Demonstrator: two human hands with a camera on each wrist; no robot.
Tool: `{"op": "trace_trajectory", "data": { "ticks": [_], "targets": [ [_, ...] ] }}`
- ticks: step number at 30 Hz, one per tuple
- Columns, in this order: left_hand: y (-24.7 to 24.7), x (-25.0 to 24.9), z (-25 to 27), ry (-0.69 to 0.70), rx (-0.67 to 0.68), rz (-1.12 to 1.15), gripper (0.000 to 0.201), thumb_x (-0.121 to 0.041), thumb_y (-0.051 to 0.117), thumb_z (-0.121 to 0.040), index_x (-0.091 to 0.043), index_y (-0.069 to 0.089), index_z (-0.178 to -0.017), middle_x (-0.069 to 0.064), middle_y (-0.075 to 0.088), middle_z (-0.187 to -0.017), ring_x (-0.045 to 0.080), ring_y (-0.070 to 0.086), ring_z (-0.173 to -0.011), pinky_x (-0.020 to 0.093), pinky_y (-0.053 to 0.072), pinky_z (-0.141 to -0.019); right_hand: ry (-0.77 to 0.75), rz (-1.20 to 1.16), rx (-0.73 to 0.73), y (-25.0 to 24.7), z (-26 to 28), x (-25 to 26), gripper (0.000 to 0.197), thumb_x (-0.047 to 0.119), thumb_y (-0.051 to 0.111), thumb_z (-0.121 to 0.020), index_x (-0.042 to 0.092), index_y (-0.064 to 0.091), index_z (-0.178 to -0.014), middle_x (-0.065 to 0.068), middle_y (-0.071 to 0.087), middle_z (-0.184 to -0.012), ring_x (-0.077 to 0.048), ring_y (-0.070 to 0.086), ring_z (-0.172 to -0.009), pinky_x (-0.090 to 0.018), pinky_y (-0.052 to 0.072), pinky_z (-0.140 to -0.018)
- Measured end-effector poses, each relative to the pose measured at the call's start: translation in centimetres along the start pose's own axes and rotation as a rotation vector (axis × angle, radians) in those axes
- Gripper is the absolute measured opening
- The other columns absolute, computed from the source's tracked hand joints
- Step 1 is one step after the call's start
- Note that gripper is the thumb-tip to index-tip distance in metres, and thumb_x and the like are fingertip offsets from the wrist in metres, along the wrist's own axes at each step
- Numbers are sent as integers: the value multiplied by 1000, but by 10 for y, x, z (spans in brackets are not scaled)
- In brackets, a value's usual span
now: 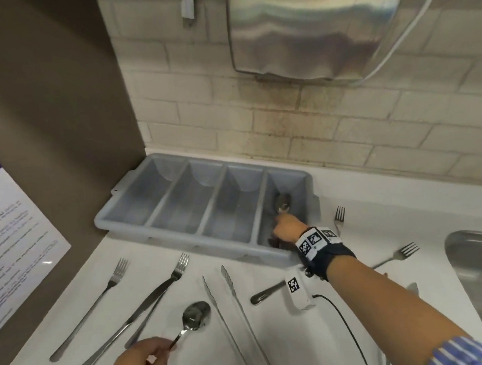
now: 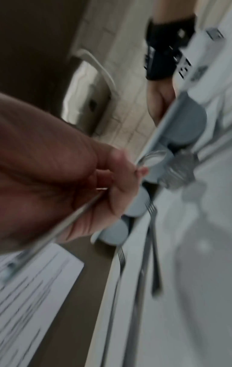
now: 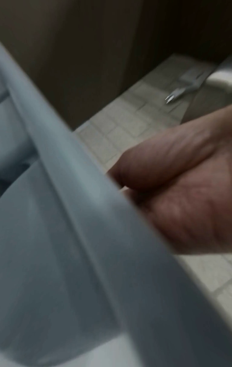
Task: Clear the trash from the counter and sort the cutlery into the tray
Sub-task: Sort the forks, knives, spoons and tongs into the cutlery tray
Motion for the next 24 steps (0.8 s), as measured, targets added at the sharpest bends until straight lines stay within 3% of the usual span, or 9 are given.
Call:
{"op": "trace_trajectory", "data": {
  "ticks": [2,4,6,8,10,12,14,18,24],
  "targets": [
    [-17,-31,0,106,-44,127,45,-1,59,-84,-43,68,-69,-10,66,-61,3,46,-38,6,34,-37,-108,-177,-113,-8,24,-6,37,8,54,-88,5,55,-125,-13,54,-134,-27,49,-123,-31,38,-106],
    [-26,-67,-13,248,-63,181,46,-2,54,-88,-47,64,-83,-21,65,-62,0,44,-41,4,33,-40,-235,-301,-381,-18,63,-20,32,5,57,-86,8,60,-118,-6,59,-123,-20,53,-115,-29,38,-106],
    [-25,-106,-37,377,-85,154,47,-1,47,-91,-44,65,-98,-24,63,-67,-10,52,-55,-4,37,-55,-292,-257,-617,-20,109,-42,28,4,58,-84,12,62,-111,-2,59,-116,-17,50,-107,-28,40,-98],
    [-11,-144,-71,460,-64,92,47,3,38,-93,-25,48,-130,-19,57,-99,-10,52,-78,-2,37,-73,-201,-136,-721,-7,146,-75,30,6,61,-81,15,60,-109,-4,57,-115,-19,48,-102,-30,43,-90],
    [12,-179,-111,468,-13,15,53,6,33,-92,-15,32,-141,4,51,-120,14,53,-99,18,39,-92,-1,2,-721,10,175,-110,36,14,68,-76,16,59,-111,-8,57,-116,-26,52,-103,-38,42,-92],
    [39,-210,-146,442,45,-49,54,10,33,-89,-9,34,-140,21,49,-129,34,50,-115,36,38,-102,192,118,-657,29,198,-139,47,25,75,-71,13,59,-114,-13,58,-118,-34,54,-105,-43,43,-93],
    [62,-231,-169,387,143,-157,49,13,34,-88,-1,42,-134,27,48,-134,36,46,-124,37,36,-104,320,140,-587,45,216,-158,58,34,77,-69,11,56,-118,-17,56,-122,-36,52,-108,-45,47,-91],
    [96,-239,-202,328,268,-492,35,0,38,-93,7,52,-123,26,53,-132,38,50,-121,39,40,-102,483,48,-484,63,237,-179,72,42,70,-74,13,39,-133,-15,41,-136,-32,42,-124,-39,43,-100],
    [112,-224,-216,317,319,-567,34,-3,40,-93,6,53,-123,24,54,-131,35,52,-120,36,42,-100,427,-154,-464,79,238,-184,77,22,65,-80,8,21,-142,-14,41,-132,-27,59,-101,-32,50,-85]
  ]
}}
Point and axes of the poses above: each hand's wrist, its own z-axis away from the middle knuckle, its own y-axis out of the palm, x = y × z, the point moved 1 cm from there along -z, towards the middle knuckle
